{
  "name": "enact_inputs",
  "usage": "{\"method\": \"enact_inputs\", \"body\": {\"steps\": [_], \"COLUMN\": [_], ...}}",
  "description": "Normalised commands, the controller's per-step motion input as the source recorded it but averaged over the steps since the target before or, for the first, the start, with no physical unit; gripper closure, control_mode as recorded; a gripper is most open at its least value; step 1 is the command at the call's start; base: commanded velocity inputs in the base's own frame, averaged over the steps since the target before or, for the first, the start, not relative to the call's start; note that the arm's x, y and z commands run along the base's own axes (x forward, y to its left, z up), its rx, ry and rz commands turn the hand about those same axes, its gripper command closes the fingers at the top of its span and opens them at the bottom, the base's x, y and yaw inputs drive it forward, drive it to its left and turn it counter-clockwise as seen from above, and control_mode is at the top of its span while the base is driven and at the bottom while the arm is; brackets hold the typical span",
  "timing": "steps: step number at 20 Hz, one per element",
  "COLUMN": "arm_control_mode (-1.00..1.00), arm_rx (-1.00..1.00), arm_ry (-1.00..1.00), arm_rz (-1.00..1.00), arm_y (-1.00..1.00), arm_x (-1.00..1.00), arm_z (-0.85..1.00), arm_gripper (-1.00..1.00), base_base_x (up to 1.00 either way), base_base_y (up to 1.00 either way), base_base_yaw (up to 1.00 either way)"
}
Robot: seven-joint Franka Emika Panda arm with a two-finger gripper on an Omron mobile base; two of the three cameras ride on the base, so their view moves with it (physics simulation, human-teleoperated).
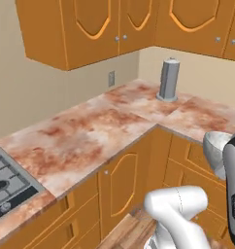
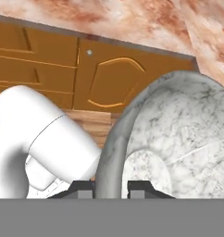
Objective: Pick the cup and bowl from the counter and place them on the counter next to the sink.
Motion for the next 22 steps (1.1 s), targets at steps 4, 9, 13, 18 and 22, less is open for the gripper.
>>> {"method": "enact_inputs", "body": {"steps": [4, 9, 13, 18, 22], "arm_control_mode": [1.00, 1.00, 1.00, 1.00, 1.00], "arm_rx": [0.00, 0.00, 0.00, 0.00, 0.00], "arm_ry": [0.00, 0.00, 0.00, 0.00, 0.00], "arm_rz": [0.00, 0.00, 0.00, 0.00, 0.00], "arm_y": [0.00, 0.00, 0.00, 0.00, 0.00], "arm_x": [0.00, 0.00, 0.00, 0.00, 0.00], "arm_z": [0.00, 0.00, 0.00, 0.00, 0.00], "arm_gripper": [1.00, 1.00, 1.00, 1.00, 1.00], "base_base_x": [-0.04, -0.02, 0.00, -0.11, -0.15], "base_base_y": [0.21, 0.25, 0.11, -0.05, -0.64], "base_base_yaw": [-0.59, -0.59, -0.61, -0.57, -0.09]}}
